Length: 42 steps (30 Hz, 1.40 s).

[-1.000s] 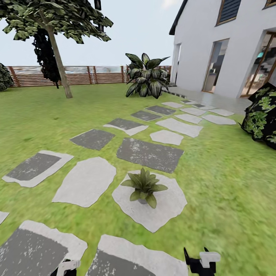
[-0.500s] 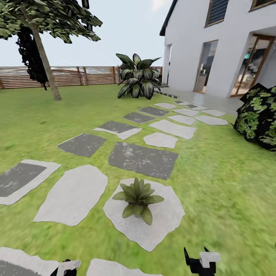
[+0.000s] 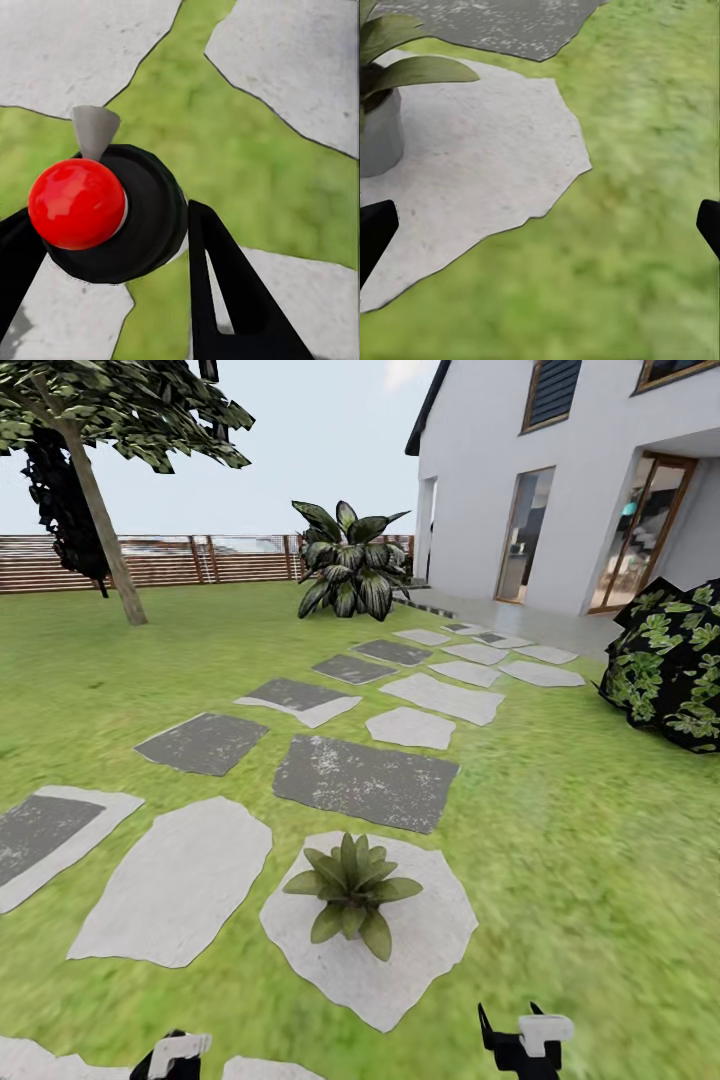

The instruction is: Pick up the pesticide atomizer in the garden and spray insectifuge to fully cover both potted plants in the garden.

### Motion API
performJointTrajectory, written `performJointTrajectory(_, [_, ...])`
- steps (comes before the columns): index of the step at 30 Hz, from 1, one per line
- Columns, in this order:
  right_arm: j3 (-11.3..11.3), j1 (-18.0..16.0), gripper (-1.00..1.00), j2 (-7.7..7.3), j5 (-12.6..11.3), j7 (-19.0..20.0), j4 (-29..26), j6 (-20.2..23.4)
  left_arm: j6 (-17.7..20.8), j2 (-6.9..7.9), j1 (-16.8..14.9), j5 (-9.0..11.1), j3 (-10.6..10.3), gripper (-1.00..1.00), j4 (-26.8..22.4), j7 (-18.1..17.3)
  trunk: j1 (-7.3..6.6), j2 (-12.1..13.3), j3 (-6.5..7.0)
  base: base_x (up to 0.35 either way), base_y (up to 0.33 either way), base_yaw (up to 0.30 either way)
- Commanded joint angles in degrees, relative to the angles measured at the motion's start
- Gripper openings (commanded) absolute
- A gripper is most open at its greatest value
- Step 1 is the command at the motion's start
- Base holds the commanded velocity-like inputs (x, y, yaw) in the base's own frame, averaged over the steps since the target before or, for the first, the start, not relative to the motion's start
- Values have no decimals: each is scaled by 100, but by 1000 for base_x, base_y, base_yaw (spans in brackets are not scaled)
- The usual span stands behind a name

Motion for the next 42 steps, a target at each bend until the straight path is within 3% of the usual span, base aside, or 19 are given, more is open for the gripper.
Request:
performJointTrajectory(1, [-5,-3,100,-6,95,4,-22,-14,-16,4,-19,-36,3,-100,1,-17,-1,-2,-5,0,0,0])
performJointTrajectory(7, [-7,-3,100,-35,1063,13,-494,1,5,46,-88,-587,-294,-100,-32,-52,-1,-2,-5,0,0,0])
performJointTrajectory(9, [-10,-3,100,-35,1502,20,-705,14,26,49,-148,-885,-336,-100,-61,-152,-1,-2,-5,0,0,0])
performJointTrajectory(13, [-12,-44,100,-30,2516,34,-922,375,93,86,-485,-1683,-361,-100,-80,-1014,-1,-2,-5,0,0,0])
performJointTrajectory(14, [-12,-60,100,-30,2648,36,-934,460,109,92,-529,-1787,-361,-100,-80,-1158,-1,-2,-5,0,0,0])
performJointTrajectory(17, [-13,-264,100,-17,3364,194,-967,969,326,122,-779,-2422,-364,-100,-85,-1976,-1,-2,-5,0,0,0])
performJointTrajectory(18, [-13,-312,100,-12,3460,276,-970,1036,382,123,-825,-2533,-362,-100,-88,-2094,-1,-2,-5,0,0,0])
performJointTrajectory(21, [-13,-578,100,14,3874,1137,-1001,1264,697,127,-1157,-3170,-364,-100,-91,-2752,-1,-2,-5,0,0,0])
performJointTrajectory(24, [-13,-773,100,27,4030,2056,-1162,1350,833,121,-1499,-3663,-359,-100,-90,-3532,-1,-2,-5,0,0,0])
performJointTrajectory(27, [-13,-888,100,36,4066,2462,-1321,1500,875,128,-1738,-3892,-361,-100,-95,-4234,-1,-2,-5,0,0,0])
performJointTrajectory(31, [-13,-1055,100,40,4079,3024,-1520,1737,947,134,-2020,-4001,-364,-100,-97,-4958,-1,-2,-5,0,0,0])
performJointTrajectory(34, [-13,-1153,100,46,4077,3563,-1714,1799,999,128,-2108,-4090,-364,-100,-99,-5179,-1,-2,-5,0,0,0])
performJointTrajectory(36, [-13,-1190,100,71,4069,3878,-1865,1818,1025,117,-2133,-4252,-364,-100,-99,-5247,-1,-2,-5,0,0,0])
performJointTrajectory(42, [-9,-1213,100,255,4064,4119,-1944,1830,1049,74,-2144,-4746,-365,-100,-95,-5295,-1,-2,-5,0,0,0])
